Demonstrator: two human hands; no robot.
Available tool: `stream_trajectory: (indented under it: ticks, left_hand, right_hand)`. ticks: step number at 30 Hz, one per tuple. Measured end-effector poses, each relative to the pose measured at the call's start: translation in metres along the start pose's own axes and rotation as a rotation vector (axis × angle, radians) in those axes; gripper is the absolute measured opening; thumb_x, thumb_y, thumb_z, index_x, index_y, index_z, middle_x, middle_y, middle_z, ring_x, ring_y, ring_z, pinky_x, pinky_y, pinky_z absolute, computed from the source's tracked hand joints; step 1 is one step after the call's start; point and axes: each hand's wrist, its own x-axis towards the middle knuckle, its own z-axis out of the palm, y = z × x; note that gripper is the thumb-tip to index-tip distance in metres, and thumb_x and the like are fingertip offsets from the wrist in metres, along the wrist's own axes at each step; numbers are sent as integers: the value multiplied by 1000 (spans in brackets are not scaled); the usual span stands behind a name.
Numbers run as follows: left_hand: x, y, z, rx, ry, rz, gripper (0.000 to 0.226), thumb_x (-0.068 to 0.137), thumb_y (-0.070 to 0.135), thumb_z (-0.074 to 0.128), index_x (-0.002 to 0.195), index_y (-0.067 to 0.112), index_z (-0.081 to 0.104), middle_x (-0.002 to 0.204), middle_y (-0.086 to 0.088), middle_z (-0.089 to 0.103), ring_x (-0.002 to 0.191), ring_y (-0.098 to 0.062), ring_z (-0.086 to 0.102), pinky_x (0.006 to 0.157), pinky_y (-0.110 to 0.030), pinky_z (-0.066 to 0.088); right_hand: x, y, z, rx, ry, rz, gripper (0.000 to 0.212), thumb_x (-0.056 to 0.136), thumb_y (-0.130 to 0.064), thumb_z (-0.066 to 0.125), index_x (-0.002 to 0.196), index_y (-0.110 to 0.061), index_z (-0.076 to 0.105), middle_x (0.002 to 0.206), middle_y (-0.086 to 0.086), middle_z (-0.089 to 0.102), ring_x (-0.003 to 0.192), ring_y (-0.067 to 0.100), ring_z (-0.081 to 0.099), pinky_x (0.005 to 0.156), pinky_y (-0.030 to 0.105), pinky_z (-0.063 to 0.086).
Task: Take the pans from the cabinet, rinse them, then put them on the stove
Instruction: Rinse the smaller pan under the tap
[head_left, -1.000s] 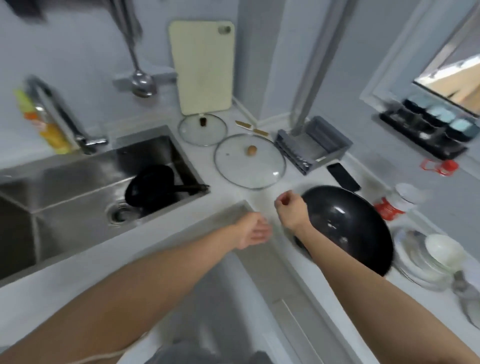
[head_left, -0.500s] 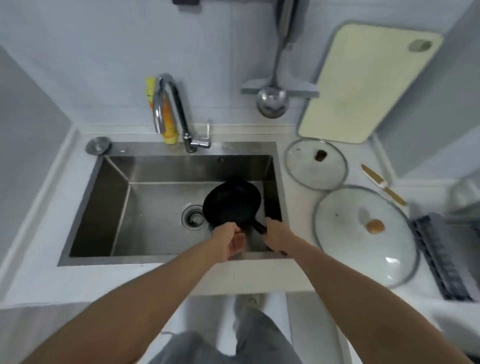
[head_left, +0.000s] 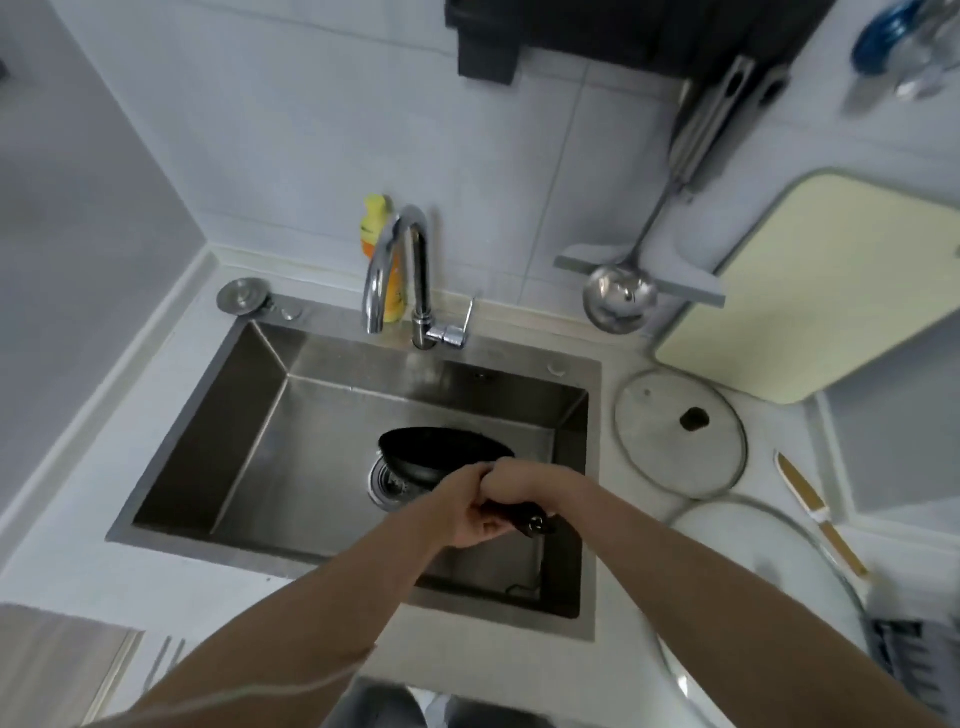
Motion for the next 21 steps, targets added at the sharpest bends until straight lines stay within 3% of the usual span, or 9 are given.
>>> stream_trajectory:
  ticks: [3,5,7,10,11,13,16,20,21]
  left_hand:
    - [-10,22,-7,-27,64,58,33,102,22,40,124,3,56,97,-18,66,84,-29,65,65,-39,61]
    - [-13,36,-9,-48,163,124,31,104,29,40,122,9,57,92,-12,65,77,-23,64,53,-32,58]
    - [-17,55,-12,-88,231,171,24,103,30,42,113,13,55,86,-7,63,70,-17,59,49,-27,51]
    - [-18,78,-26,-121,307,206,14,99,25,50,105,14,53,79,-5,57,64,-14,55,39,-19,46]
    - [-17,86,-33,-130,320,215,14,98,25,53,105,13,53,80,-5,57,65,-15,57,38,-19,46]
    - [-15,94,-47,-168,346,229,14,98,24,56,105,12,57,80,-5,60,67,-15,59,39,-19,48]
    - [-12,106,-69,-218,367,239,18,97,22,58,110,11,61,79,-2,66,68,-13,61,48,-21,52]
    - [-13,110,-81,-213,402,271,26,96,26,59,117,10,62,94,-4,70,86,-16,65,60,-27,55]
    - [-14,111,-80,-218,407,276,24,97,26,59,115,11,61,93,-3,69,86,-16,65,56,-26,55]
  right_hand:
    - [0,-20,-11,83,-119,-14,14,92,-14,54,94,-2,62,79,13,65,54,13,66,51,22,52]
    - [13,-35,-27,143,-91,-28,32,90,-34,58,93,-4,66,83,14,70,64,19,68,62,29,54]
    - [38,-54,-49,137,98,-38,50,92,-52,54,96,-5,69,85,12,72,72,23,69,67,30,57]
    - [71,-87,-83,178,439,-143,33,97,-40,52,91,-9,61,84,14,68,68,25,65,65,35,58]
    - [87,-96,-96,163,529,-182,29,94,-37,54,93,-9,62,94,16,70,77,29,68,75,41,59]
    - [119,-105,-113,170,613,-238,44,90,-38,58,123,-10,59,123,14,64,105,34,65,95,45,53]
    - [165,-120,-121,415,515,-328,66,86,-37,64,144,-23,38,131,7,56,111,29,61,102,45,49]
    - [203,-126,-122,558,572,-318,9,90,-30,57,95,-22,54,98,17,64,84,24,63,82,44,54]
    - [207,-124,-123,565,613,-297,10,91,-30,54,85,-21,54,97,19,66,85,27,65,84,48,56]
